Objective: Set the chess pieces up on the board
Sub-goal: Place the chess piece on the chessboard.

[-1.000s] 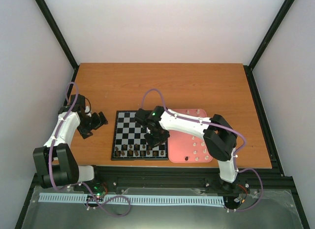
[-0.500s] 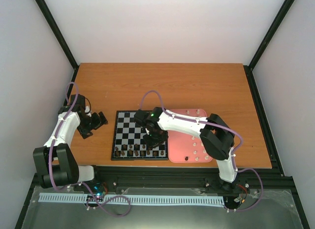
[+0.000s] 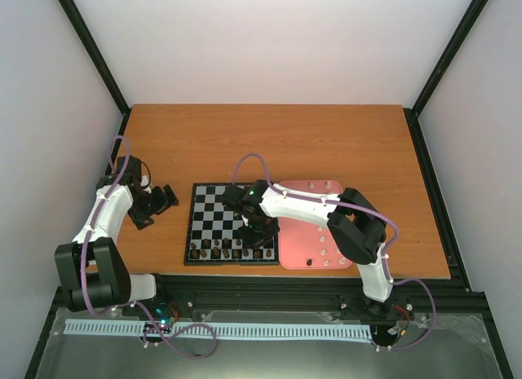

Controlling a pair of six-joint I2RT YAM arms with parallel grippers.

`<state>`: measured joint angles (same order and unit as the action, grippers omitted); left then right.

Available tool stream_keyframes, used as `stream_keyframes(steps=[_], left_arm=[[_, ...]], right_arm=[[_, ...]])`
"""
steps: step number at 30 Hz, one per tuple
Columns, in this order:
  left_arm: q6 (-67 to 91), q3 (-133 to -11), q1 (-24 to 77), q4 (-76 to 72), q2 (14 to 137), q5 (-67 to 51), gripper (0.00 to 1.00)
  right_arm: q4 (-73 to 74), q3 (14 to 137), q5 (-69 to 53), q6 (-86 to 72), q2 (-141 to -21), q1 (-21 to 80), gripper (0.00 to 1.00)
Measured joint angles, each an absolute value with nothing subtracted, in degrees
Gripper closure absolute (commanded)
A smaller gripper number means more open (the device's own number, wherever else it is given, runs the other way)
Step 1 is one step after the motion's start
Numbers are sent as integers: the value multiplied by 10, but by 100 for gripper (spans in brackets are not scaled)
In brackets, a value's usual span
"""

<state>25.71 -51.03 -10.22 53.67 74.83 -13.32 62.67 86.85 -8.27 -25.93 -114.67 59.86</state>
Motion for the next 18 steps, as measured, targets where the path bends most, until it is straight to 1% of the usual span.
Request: stream_keyframes(steps=[5,18], left_arm=[[257,-510,-102,537,748,-133,0],[257,-510,-102,537,748,-133,0]], right_arm=[[624,868,-82,-259,-1147,599,89],[623,868,-71,-259,-1147,599,78]])
